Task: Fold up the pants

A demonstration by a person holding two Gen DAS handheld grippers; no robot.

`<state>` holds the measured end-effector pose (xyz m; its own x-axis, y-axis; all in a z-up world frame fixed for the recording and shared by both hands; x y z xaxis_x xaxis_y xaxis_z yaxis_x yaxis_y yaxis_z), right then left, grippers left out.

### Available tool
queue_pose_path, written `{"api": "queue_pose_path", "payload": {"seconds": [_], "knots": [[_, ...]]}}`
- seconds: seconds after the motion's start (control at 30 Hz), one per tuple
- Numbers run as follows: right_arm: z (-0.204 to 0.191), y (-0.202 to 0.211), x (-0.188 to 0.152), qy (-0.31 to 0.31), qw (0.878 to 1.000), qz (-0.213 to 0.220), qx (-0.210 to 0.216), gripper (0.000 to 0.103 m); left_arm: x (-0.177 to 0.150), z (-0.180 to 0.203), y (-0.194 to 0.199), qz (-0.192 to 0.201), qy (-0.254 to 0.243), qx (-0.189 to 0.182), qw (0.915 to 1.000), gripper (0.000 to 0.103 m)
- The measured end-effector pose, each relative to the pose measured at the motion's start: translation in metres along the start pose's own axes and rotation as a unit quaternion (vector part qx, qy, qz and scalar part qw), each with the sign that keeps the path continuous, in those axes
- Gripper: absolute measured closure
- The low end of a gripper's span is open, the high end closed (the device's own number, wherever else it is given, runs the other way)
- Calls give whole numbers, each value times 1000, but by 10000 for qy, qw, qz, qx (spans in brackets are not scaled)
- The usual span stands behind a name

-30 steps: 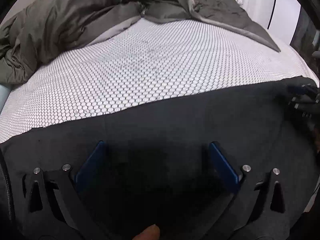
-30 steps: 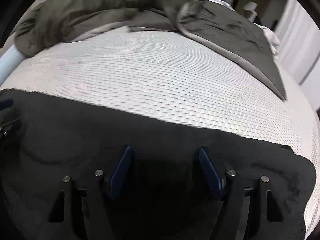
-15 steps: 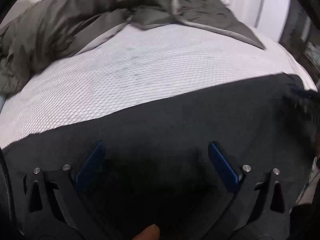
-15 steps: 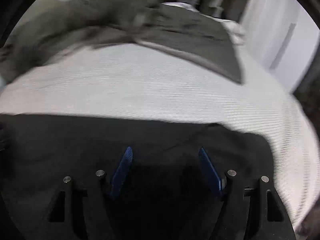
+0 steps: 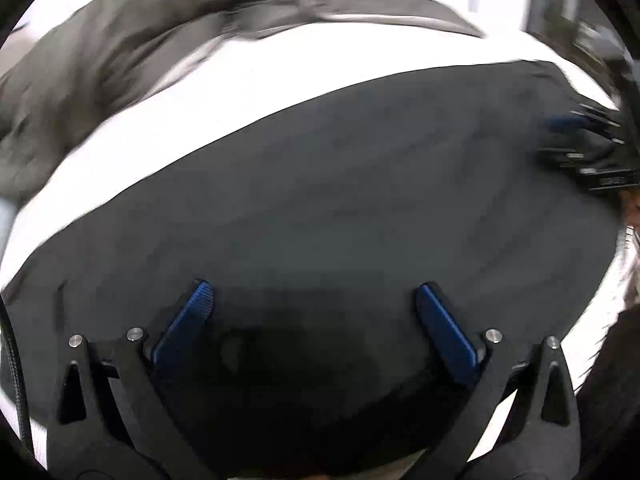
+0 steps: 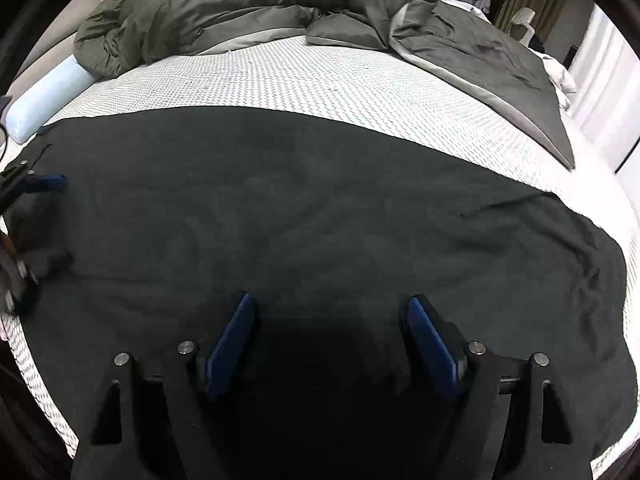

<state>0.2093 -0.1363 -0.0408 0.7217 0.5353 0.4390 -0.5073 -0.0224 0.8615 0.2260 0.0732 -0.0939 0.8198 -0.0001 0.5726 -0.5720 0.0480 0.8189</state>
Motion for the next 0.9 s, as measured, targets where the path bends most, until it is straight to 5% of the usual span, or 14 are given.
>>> {"api": "queue_pose_path", "payload": {"seconds": [0.17, 0.27, 0.43, 0.6, 0.73, 0.9], "knots": [[-21, 23, -16, -134, 9995, 123, -252, 22, -1, -87, 7, 96, 979, 458, 9941, 2], [-30, 34, -20, -244, 9990, 266, -259, 22, 7, -103, 11, 155, 1324, 507, 9898, 7], [-39, 46, -6, -523, 9964, 621, 232, 22, 26, -79, 21, 288, 1644, 22, 9860, 7], [-64, 15, 23, -16, 9982, 370, 465, 22, 41, -25, -6, -10, 1039, 28, 9946, 7], [-67, 7, 20, 361, 9988, 231, 249, 22, 35, -30, -17, -161, 1053, 330, 9938, 7], [9, 21, -20, -187, 9976, 18, -663, 16, 20, -84, -3, 9, 1556, 789, 9847, 4]]}}
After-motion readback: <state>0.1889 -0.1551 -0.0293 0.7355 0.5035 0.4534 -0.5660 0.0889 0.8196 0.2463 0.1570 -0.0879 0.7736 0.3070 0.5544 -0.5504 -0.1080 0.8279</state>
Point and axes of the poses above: each gripper's, at about its wrist camera, not at the fingertips, and y roughly against the way its jaws point, z to its right, x to its top, the point moved 4 cm from there along -y, roughly the way its jaws point, and after that the axes turned 12 degrees about y, right-handed, at the moved point
